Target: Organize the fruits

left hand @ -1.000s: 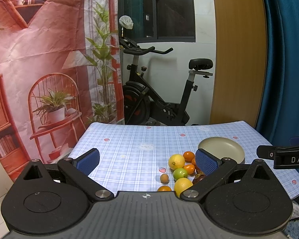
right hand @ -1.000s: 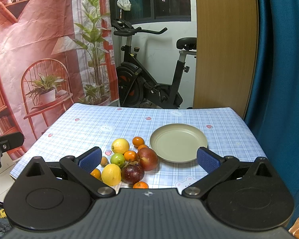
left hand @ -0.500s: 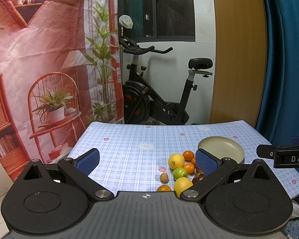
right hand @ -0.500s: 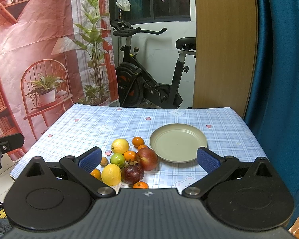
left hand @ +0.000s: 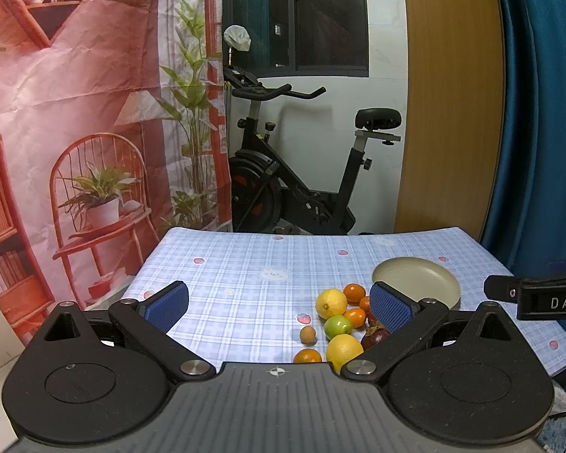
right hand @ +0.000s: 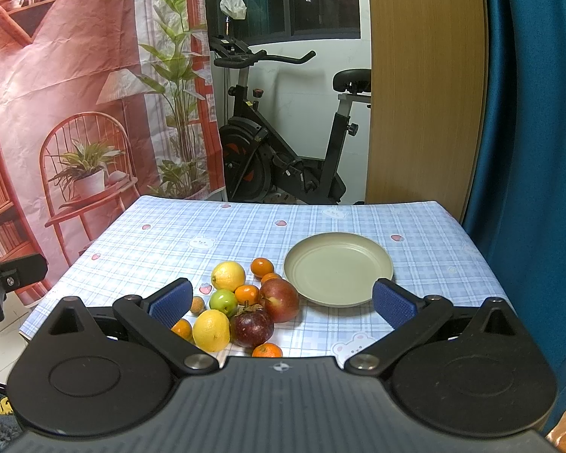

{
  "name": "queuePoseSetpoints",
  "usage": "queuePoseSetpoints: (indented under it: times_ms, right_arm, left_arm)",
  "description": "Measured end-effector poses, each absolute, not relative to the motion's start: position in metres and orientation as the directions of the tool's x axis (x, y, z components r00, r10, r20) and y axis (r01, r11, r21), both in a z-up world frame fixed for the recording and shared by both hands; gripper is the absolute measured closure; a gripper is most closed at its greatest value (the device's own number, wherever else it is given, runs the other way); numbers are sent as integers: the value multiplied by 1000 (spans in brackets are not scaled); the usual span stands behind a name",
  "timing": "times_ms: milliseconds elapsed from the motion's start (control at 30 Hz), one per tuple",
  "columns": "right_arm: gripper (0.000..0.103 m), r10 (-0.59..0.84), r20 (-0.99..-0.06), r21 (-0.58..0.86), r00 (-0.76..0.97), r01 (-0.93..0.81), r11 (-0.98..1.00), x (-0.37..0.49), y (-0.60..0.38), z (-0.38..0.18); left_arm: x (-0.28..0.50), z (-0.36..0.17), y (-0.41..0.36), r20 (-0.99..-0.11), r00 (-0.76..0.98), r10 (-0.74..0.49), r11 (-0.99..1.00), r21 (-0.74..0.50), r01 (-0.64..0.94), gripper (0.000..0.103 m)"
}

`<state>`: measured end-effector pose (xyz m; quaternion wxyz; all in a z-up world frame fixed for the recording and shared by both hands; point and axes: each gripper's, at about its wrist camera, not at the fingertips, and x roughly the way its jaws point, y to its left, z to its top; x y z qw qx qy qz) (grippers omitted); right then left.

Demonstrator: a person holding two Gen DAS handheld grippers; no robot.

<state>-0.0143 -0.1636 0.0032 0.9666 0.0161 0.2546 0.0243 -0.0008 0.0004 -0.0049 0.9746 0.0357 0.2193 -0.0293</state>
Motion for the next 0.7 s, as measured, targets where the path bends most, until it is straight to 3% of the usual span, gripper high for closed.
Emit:
queuePoseSetpoints:
  times_ms: [200,567,700]
  right_arm:
    - [0,54,-476,31,878,-44,999,-10,-164,4]
    - [0,58,-356,109,933,-20,994,38,-189,10]
    - [0,88,-321,175,943,-32,984,59,-197,2]
  left_arm:
    - [15,3,15,-393,920,-12,999,23,23,0]
    - [50,7,22,-319,943,94,996,36,-87,1]
    - [62,3,16,-310,947,84,996,36,-76,10]
